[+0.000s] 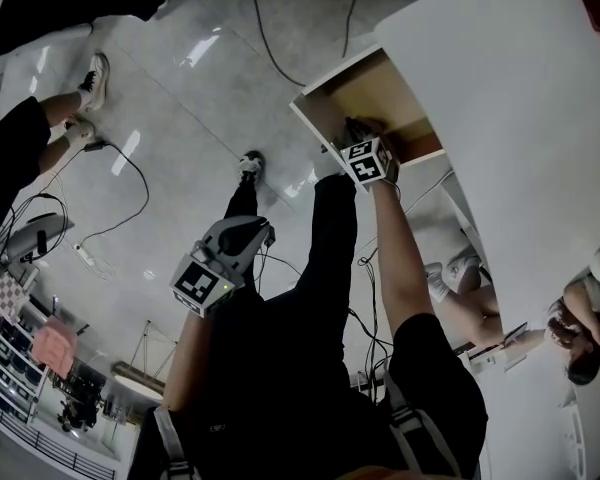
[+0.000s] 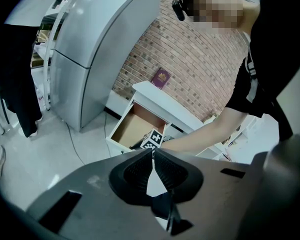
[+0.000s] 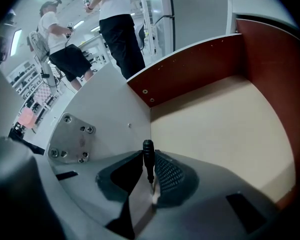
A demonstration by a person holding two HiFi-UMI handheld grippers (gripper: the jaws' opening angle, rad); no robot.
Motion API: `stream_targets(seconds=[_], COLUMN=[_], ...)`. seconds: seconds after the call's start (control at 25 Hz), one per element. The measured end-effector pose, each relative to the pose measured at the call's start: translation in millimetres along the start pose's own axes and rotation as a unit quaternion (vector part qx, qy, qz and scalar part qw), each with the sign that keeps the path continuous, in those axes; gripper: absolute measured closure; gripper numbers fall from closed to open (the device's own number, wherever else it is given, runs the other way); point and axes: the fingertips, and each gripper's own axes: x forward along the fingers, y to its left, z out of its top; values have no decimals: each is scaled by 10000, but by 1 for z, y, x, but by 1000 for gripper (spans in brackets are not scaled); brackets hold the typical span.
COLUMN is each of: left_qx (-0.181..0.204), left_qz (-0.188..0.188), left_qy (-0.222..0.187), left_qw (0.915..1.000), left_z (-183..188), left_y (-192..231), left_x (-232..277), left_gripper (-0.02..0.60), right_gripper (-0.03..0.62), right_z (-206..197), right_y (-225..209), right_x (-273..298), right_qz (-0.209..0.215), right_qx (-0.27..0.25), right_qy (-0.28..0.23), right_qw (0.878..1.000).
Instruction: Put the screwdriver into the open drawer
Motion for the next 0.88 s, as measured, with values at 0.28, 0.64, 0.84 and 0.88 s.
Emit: stream_targets(seconds=[0.28,0.64,0.84,0.88], left_qx=[65,473,789,865], left_qz=[-68,-355,-437,-486], left_qy=[-87,-218,-336,-357], left_qw=[9999,9980,9954,9944], left_z=[4,34,61,66], left_y=[0,-23,-34,-40], left_x=[-6,-27,-45,-47], left_gripper=[558,558,558,558], right_gripper=[466,476,531,537], right_z=[16,20,26,27], right_y=[-5,0,19,25], right_x=[-21,-103,-165,-179], right_qz=[-212,-424,-438,-434], right_qx=[-87,186,586,681], right_qy=[-215,-379,-708,-810], right_qw=[9995,9982,9948,9934])
